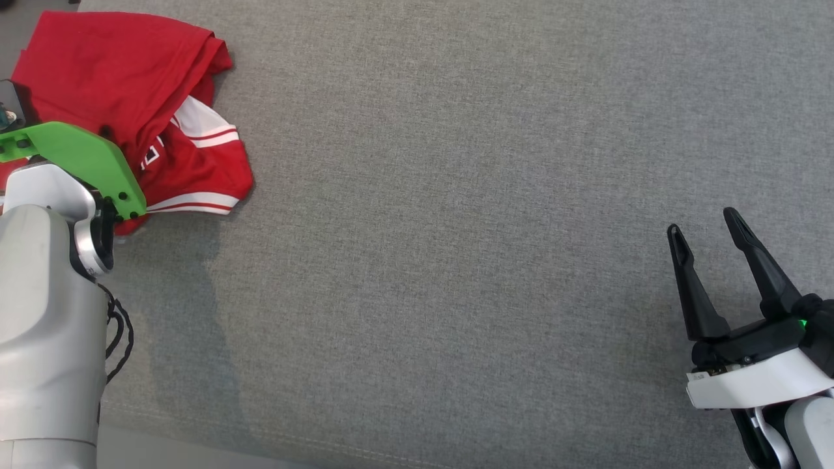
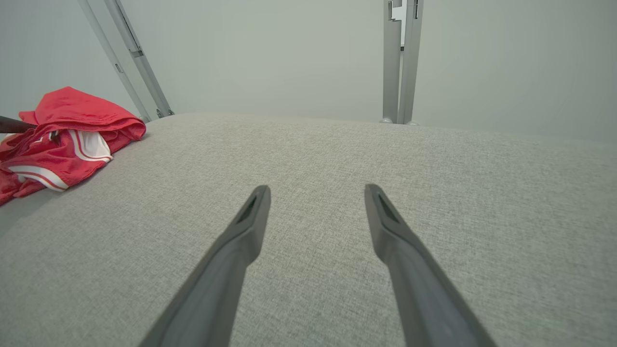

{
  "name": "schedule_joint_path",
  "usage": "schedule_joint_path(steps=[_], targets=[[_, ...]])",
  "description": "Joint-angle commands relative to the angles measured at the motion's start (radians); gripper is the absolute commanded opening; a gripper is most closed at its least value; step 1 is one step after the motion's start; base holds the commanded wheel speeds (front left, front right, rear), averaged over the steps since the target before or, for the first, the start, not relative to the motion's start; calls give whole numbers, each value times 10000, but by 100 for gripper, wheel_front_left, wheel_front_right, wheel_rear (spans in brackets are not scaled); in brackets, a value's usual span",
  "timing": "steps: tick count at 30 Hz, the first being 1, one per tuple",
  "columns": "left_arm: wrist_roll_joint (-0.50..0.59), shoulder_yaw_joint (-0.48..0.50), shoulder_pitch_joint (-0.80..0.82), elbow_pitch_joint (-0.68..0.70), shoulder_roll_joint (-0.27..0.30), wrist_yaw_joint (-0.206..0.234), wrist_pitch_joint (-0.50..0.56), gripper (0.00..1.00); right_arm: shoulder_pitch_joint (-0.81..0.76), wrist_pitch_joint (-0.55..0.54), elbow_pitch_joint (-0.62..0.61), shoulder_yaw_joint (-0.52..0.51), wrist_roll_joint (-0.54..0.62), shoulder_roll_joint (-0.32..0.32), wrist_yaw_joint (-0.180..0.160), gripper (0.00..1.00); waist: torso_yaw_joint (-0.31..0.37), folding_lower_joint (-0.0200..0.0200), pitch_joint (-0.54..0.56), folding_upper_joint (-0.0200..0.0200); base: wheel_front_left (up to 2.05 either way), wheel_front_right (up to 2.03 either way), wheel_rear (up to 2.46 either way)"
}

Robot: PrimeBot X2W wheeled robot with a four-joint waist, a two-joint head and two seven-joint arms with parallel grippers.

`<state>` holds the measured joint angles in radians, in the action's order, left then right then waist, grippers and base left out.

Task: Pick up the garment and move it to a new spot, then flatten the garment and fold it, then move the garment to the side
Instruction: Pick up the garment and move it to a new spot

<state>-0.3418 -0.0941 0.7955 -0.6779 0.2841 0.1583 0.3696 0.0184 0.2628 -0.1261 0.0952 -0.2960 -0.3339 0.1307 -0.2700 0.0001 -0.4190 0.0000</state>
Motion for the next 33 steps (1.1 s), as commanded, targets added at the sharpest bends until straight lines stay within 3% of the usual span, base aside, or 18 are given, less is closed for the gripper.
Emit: schedule_joint_path(steps=[1, 9, 16, 25, 33], targets=[[-106, 55, 153, -80, -33, 20, 24, 0, 126, 38, -29, 17, 27, -51, 3, 100, -12, -1, -10, 0, 0, 0, 0], [-388, 160, 240, -298, -130, -89, -398, 0, 174, 38, 102, 124, 56, 45, 1, 100, -83, -1, 184, 0, 0, 0, 0], [-128, 262, 559, 426, 92, -105, -2289, 0, 203, 38, 399, 291, 118, 372, 1, 100, -69, -1, 890, 0, 0, 0, 0], [-50, 308, 574, 2231, 105, -374, -4469, 0, -1, 38, 944, 412, 362, 1302, 1, 100, 99, -1, 2371, 0, 0, 0, 0], [-71, -302, 210, 3845, -326, -647, -4421, 0, -126, 38, 1383, 459, 643, 2123, 1, 100, 545, -1, 3521, 0, 0, 0, 0]])
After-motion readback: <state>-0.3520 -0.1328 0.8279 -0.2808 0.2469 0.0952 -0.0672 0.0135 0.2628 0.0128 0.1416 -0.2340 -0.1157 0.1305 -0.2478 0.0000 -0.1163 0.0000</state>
